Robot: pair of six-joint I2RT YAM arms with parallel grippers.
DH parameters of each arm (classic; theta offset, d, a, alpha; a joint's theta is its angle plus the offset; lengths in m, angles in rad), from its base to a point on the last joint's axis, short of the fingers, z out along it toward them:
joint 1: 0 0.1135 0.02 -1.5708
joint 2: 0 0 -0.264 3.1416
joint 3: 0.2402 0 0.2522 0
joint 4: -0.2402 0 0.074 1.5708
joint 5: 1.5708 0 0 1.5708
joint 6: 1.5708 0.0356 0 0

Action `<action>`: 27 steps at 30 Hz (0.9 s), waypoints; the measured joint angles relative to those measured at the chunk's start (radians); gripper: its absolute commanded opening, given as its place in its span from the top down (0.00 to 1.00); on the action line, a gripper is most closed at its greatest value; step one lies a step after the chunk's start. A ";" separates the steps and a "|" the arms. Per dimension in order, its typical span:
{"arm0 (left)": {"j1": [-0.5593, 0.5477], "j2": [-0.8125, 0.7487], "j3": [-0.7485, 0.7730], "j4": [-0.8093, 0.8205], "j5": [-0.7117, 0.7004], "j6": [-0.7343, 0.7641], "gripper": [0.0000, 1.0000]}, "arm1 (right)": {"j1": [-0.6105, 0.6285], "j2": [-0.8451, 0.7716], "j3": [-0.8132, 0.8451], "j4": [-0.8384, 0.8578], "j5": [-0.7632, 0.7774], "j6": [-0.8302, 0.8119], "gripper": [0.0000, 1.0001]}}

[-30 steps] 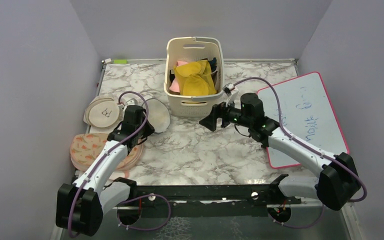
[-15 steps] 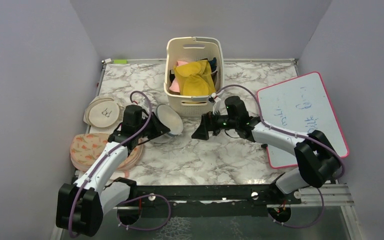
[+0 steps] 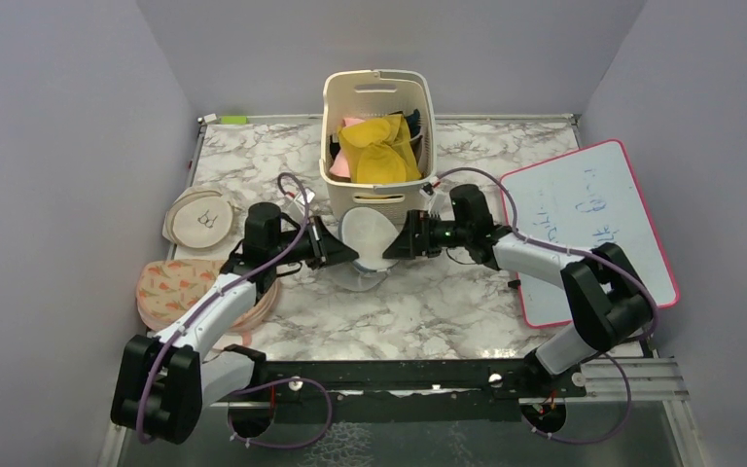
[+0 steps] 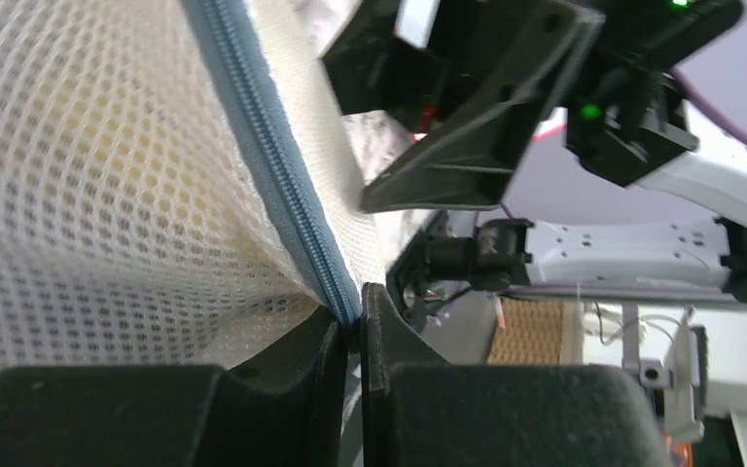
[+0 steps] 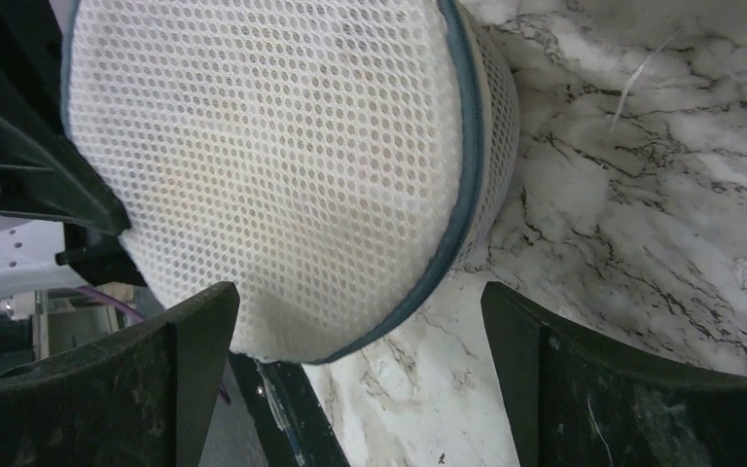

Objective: Unzip the laundry bag and remove the bra
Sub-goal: Pick up the laundry bag at the center of the board, then place the laundry bag at the center of the board.

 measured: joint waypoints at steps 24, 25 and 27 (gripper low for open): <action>-0.065 0.063 0.131 0.069 0.112 0.006 1.00 | 0.000 -0.101 -0.174 0.203 -0.020 0.153 0.05; -0.066 0.063 0.131 0.069 0.113 0.006 1.00 | 0.000 -0.108 -0.180 0.203 -0.018 0.155 0.05; -0.066 0.063 0.130 0.069 0.116 0.006 1.00 | 0.000 -0.135 -0.199 0.203 -0.007 0.161 0.05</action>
